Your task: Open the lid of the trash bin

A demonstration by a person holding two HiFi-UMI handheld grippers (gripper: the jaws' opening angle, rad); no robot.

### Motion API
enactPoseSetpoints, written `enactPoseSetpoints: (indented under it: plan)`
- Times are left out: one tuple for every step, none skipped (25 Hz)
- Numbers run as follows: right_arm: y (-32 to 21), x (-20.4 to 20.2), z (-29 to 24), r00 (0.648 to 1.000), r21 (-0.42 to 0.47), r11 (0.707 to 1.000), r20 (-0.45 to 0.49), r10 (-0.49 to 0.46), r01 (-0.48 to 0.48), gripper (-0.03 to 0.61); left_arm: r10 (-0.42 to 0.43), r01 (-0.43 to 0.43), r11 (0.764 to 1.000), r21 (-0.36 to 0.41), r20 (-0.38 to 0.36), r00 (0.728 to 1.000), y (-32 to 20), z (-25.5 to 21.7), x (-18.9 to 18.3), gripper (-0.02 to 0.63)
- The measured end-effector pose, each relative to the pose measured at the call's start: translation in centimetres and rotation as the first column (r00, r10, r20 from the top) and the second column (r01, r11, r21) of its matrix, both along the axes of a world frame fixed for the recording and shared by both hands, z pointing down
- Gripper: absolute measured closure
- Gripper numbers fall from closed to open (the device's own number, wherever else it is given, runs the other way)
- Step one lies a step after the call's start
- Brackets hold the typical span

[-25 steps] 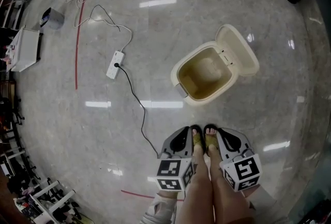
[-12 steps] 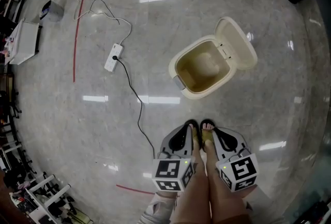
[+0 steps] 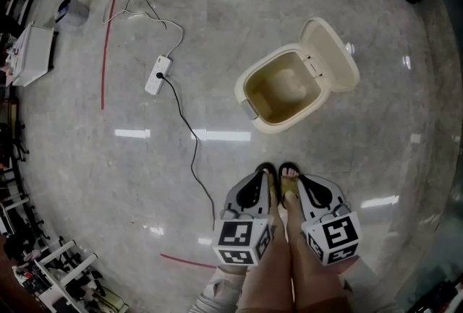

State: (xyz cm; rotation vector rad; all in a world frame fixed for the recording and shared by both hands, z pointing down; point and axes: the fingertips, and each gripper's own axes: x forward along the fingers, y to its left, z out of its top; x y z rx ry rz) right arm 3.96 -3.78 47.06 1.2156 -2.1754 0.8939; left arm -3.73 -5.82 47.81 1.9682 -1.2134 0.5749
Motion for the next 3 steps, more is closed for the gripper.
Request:
enactPoseSetpoints:
  plan:
    - [0.05,0.03,0.03,1.0,0.0,1.0,-0.001,0.001,-0.001,0.578,0.001,-0.001,1.0,0.0,0.001,1.0,0.1,0.04,0.04,0.611]
    - [0.11,0.06,0.06,1.0,0.0,1.0,-0.002,0.001,-0.001,0.578,0.001,-0.001,1.0,-0.001,0.002,1.0,0.21,0.09,0.08,0.611]
    - [0.17,0.08,0.09,1.0,-0.001,1.0,-0.003,0.001,-0.001,0.578,0.002,-0.002,1.0,-0.001,0.003,1.0,0.33,0.15,0.12,0.611]
